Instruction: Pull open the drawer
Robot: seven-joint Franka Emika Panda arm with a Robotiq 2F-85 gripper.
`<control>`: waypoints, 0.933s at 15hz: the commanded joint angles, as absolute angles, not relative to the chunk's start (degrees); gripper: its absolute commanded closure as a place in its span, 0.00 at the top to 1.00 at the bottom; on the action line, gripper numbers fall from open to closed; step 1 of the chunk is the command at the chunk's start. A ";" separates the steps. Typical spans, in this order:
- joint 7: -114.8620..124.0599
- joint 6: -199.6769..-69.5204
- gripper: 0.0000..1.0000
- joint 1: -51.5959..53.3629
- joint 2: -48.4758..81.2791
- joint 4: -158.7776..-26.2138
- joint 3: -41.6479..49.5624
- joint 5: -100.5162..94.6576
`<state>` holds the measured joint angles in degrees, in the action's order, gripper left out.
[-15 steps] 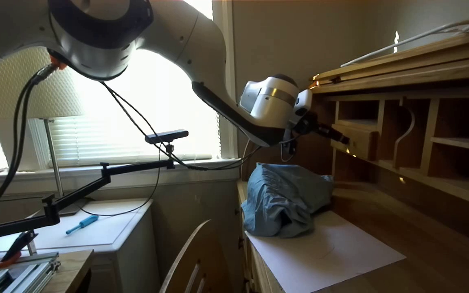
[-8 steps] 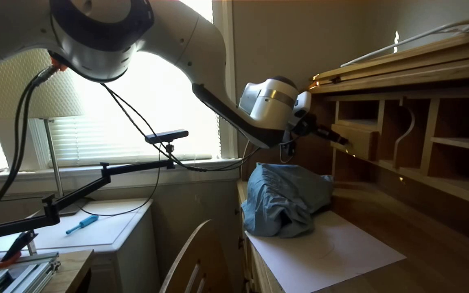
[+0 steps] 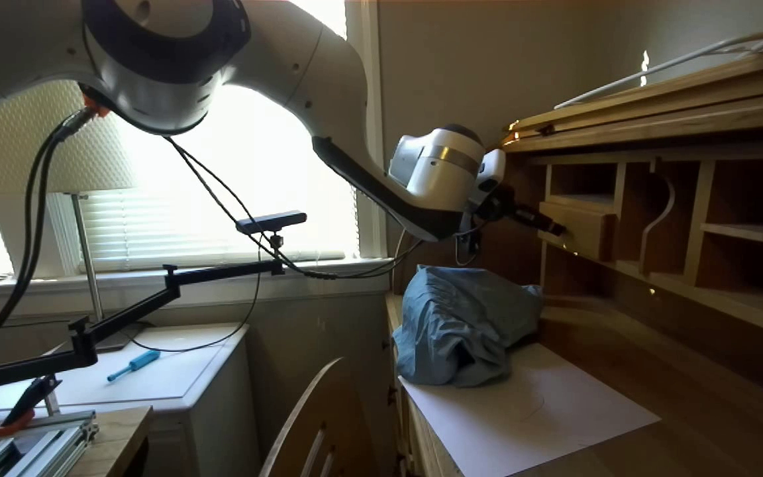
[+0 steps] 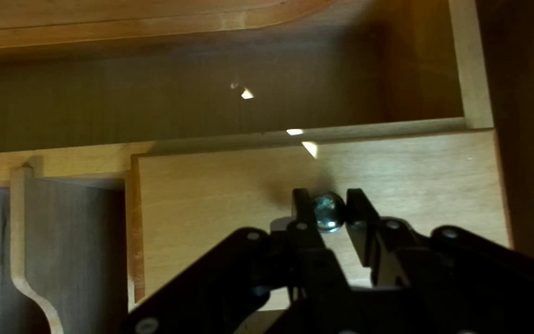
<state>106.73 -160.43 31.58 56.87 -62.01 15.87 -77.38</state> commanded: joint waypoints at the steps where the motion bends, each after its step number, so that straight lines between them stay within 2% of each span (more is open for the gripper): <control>1: 109.59 -161.47 0.06 32.35 57.25 -61.28 17.22 -79.37; 14: 114.03 -165.05 0.06 35.16 53.86 -67.01 20.54 -82.98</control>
<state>110.30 -162.75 33.50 56.51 -63.34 19.08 -79.87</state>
